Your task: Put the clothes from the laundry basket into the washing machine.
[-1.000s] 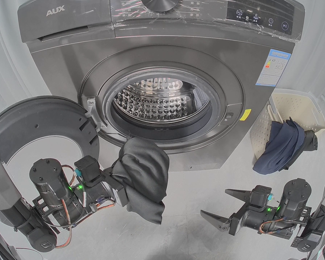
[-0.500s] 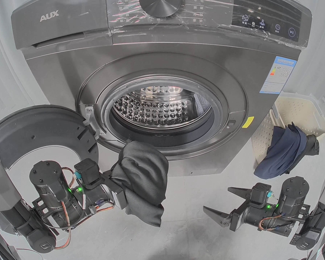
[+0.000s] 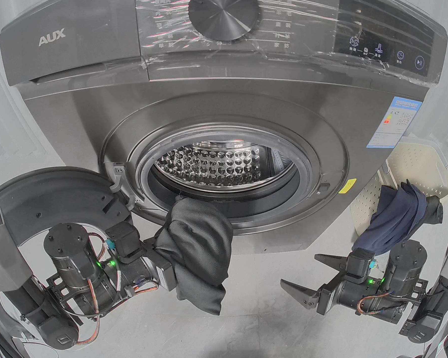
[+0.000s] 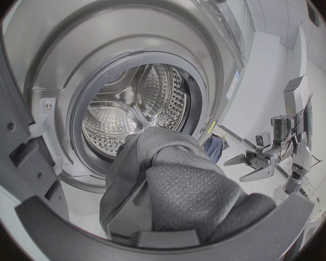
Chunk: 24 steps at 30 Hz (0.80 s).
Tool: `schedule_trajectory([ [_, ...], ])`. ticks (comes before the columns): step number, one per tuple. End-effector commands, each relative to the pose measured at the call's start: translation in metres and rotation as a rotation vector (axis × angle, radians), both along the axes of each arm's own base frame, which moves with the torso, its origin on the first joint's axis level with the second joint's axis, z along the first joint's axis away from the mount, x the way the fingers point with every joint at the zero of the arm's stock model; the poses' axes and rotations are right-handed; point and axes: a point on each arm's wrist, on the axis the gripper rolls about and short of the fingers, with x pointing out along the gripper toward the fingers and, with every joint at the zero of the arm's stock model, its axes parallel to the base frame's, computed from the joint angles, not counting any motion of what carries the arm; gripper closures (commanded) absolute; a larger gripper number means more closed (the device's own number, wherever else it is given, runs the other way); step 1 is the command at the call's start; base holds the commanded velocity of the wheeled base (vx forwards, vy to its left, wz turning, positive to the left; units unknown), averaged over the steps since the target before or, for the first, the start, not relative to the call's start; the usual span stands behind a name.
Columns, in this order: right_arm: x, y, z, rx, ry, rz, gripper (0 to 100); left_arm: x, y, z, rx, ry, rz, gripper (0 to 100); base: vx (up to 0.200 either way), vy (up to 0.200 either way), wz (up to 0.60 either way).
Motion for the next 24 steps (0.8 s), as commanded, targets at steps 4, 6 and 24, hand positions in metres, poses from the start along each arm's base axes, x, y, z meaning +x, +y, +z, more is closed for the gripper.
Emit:
schedule_trajectory([
  [4, -0.0001, 0.0009, 0.0005, 0.002, -0.003, 0.003, 0, -0.0011, -0.0015, -0.0036, 0.021, 0.003, -0.010, 100, 0.000, 0.000, 0.00],
  [6, -0.0003, 0.0021, 0.0009, 0.004, -0.005, 0.007, 0, -0.0004, -0.0020, -0.0049, 0.023, 0.006, -0.010, 100, 0.000, 0.000, 0.00],
  [24, -0.0015, 0.0031, 0.0007, 0.002, -0.004, 0.006, 0, -0.0032, -0.0043, -0.0092, 0.035, 0.022, -0.024, 100, 0.000, 0.000, 0.00],
])
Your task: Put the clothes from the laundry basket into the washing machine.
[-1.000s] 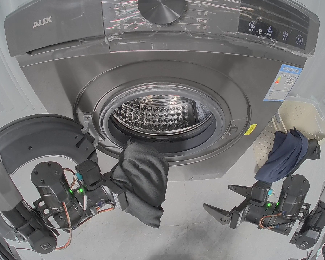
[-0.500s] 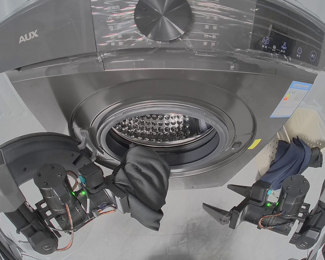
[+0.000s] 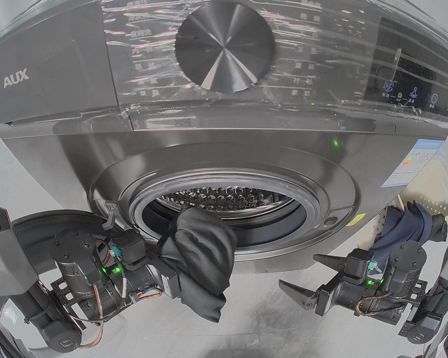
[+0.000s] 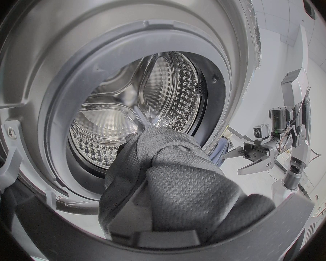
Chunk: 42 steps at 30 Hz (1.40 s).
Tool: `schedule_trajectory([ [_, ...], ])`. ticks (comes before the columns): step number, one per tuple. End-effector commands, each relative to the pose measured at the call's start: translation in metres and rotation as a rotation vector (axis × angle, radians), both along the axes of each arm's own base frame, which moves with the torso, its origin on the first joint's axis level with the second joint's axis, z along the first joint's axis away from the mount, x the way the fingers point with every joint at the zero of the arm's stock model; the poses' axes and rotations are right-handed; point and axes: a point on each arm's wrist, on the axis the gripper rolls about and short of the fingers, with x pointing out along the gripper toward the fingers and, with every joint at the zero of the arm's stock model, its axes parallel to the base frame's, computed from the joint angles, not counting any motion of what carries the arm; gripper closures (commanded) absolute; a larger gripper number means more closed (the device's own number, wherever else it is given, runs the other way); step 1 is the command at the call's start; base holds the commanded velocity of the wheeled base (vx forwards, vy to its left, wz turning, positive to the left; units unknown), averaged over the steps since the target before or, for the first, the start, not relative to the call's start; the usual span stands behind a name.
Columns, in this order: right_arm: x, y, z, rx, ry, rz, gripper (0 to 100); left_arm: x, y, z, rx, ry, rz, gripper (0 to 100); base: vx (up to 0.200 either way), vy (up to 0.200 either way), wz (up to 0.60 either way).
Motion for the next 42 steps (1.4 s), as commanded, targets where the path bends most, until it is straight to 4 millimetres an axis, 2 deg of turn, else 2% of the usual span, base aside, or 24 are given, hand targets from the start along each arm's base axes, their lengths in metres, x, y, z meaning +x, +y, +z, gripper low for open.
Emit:
schedule_trajectory([
  [1, 0.000, 0.000, 0.000, 0.001, -0.001, 0.000, 0, 0.000, 0.000, -0.001, 0.001, 0.002, -0.002, 100, 0.000, 0.000, 0.00],
  [21, 0.000, 0.000, 0.001, 0.003, -0.003, 0.002, 0, 0.000, 0.000, -0.002, 0.004, 0.006, -0.001, 100, 0.000, 0.000, 0.00],
  [23, 0.000, 0.000, 0.001, 0.004, -0.004, 0.002, 0, -0.001, -0.001, -0.002, 0.004, 0.006, -0.005, 100, 0.200, 0.000, 0.00],
  [30, -0.005, 0.005, 0.002, 0.007, -0.009, 0.028, 0, -0.014, -0.014, -0.001, -0.007, 0.016, -0.078, 100, 0.029, 0.000, 0.00],
  [33, -0.007, 0.006, 0.005, 0.013, -0.016, 0.037, 0, -0.007, -0.023, -0.009, -0.001, 0.038, -0.083, 100, 0.000, 0.000, 0.00],
  [39, -0.008, 0.006, 0.006, 0.018, -0.022, 0.039, 0, 0.004, -0.038, -0.013, -0.003, 0.019, -0.094, 100, 0.000, 0.000, 0.00],
  [42, -0.012, 0.009, 0.008, 0.023, -0.028, 0.059, 0, 0.010, -0.052, -0.023, 0.006, 0.036, -0.081, 100, 0.000, 0.000, 0.00],
])
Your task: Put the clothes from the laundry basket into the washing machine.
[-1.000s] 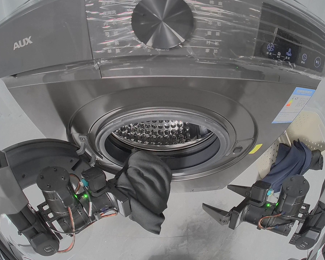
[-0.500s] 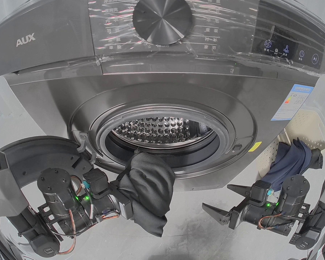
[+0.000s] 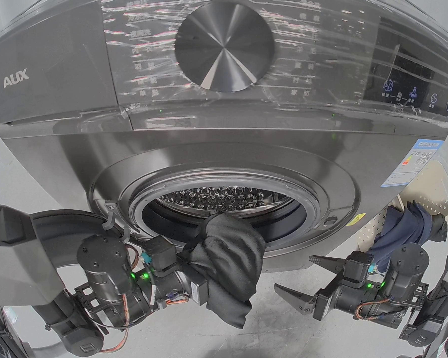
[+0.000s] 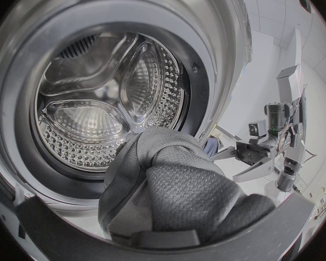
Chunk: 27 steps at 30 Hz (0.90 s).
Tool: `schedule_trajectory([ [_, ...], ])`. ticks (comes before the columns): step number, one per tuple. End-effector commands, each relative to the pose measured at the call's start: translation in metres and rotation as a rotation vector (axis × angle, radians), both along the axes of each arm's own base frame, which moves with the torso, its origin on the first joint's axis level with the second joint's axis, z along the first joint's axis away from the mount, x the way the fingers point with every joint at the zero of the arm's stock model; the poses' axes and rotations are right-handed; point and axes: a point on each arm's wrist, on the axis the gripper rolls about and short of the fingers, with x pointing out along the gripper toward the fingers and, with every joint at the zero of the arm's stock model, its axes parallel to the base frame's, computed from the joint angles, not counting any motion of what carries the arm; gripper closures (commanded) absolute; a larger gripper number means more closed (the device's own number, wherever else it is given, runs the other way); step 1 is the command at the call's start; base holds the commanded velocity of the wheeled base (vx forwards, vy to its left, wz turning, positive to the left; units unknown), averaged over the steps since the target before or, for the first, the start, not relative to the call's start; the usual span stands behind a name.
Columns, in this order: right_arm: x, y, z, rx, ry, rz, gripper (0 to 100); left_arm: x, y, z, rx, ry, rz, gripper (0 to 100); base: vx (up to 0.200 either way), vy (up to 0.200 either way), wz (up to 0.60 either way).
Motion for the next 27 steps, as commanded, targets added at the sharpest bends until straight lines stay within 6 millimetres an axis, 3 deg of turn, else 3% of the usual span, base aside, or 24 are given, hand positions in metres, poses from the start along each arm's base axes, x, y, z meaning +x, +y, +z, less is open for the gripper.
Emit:
schedule_trajectory([
  [1, -0.005, 0.003, 0.005, 0.015, -0.015, 0.024, 0, 0.014, -0.021, -0.022, 0.028, 0.034, 0.028, 100, 0.000, 0.000, 0.00],
  [11, -0.009, 0.004, 0.010, 0.031, -0.036, 0.021, 0, 0.063, -0.056, -0.045, -0.048, 0.022, 0.123, 100, 0.000, 0.000, 0.00],
  [12, -0.009, 0.003, 0.012, 0.035, -0.040, 0.021, 0, 0.079, -0.060, -0.042, -0.080, -0.011, 0.144, 100, 0.000, 0.000, 0.00],
  [15, -0.009, 0.003, 0.012, 0.035, -0.040, 0.021, 0, 0.104, -0.066, -0.039, -0.130, -0.061, 0.171, 100, 0.000, 0.000, 0.00],
  [21, -0.010, 0.003, 0.012, 0.035, -0.040, 0.022, 0, 0.141, -0.056, -0.047, -0.149, -0.102, 0.263, 100, 0.000, 0.000, 0.00],
  [27, -0.015, 0.007, 0.009, 0.025, -0.027, 0.051, 0, 0.162, -0.056, -0.043, -0.153, -0.104, 0.297, 100, 0.000, 0.000, 0.00],
])
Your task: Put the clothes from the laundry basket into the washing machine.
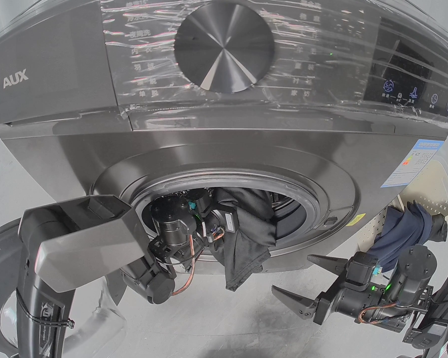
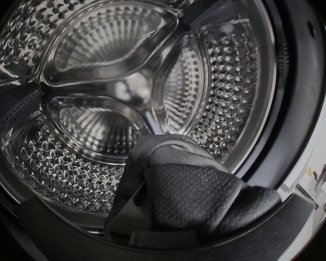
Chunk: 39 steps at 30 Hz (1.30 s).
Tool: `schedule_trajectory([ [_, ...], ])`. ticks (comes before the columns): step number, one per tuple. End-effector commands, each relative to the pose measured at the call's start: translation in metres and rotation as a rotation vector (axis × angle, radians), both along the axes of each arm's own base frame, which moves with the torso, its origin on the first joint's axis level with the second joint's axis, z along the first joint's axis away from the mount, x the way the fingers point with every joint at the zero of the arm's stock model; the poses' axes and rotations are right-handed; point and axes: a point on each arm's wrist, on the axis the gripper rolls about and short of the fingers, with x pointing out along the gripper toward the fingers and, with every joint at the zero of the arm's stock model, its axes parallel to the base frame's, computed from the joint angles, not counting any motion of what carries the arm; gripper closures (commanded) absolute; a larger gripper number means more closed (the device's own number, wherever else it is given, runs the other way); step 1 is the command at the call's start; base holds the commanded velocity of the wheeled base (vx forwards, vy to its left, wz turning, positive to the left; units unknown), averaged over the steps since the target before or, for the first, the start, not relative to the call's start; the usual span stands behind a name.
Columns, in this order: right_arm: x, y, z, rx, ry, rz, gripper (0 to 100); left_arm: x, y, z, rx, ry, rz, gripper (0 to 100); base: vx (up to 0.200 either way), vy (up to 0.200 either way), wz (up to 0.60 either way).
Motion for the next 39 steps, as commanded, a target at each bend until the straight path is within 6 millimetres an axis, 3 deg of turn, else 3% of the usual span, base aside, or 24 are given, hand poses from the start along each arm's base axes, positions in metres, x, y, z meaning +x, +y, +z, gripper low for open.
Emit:
schedule_trajectory([
  [1, -0.005, 0.003, -0.002, -0.007, 0.007, 0.025, 0, 0.021, 0.002, -0.012, 0.012, 0.021, 0.042, 100, 0.000, 0.000, 0.00],
  [10, -0.008, 0.006, -0.003, -0.006, 0.015, 0.041, 0, 0.069, -0.007, 0.022, -0.058, -0.062, 0.151, 100, 0.000, 0.000, 0.00],
  [18, -0.009, 0.007, -0.003, -0.008, 0.016, 0.044, 0, 0.099, 0.001, 0.028, -0.090, -0.102, 0.224, 100, 0.000, 0.000, 0.00],
  [24, -0.008, 0.007, -0.003, -0.008, 0.017, 0.046, 0, 0.101, 0.008, 0.029, -0.088, -0.089, 0.244, 100, 0.000, 0.000, 0.00],
  [25, -0.008, 0.007, -0.004, -0.010, 0.019, 0.046, 0, 0.099, 0.009, 0.027, -0.083, -0.079, 0.243, 0, 0.000, 0.000, 0.00],
  [33, -0.007, 0.008, -0.005, -0.012, 0.022, 0.044, 0, 0.072, 0.002, 0.028, -0.057, 0.025, 0.198, 0, 0.000, 0.000, 0.00],
  [39, -0.007, 0.008, -0.005, -0.013, 0.023, 0.045, 0, 0.049, -0.005, 0.017, 0.021, 0.161, 0.117, 0, 0.000, 0.000, 0.00],
])
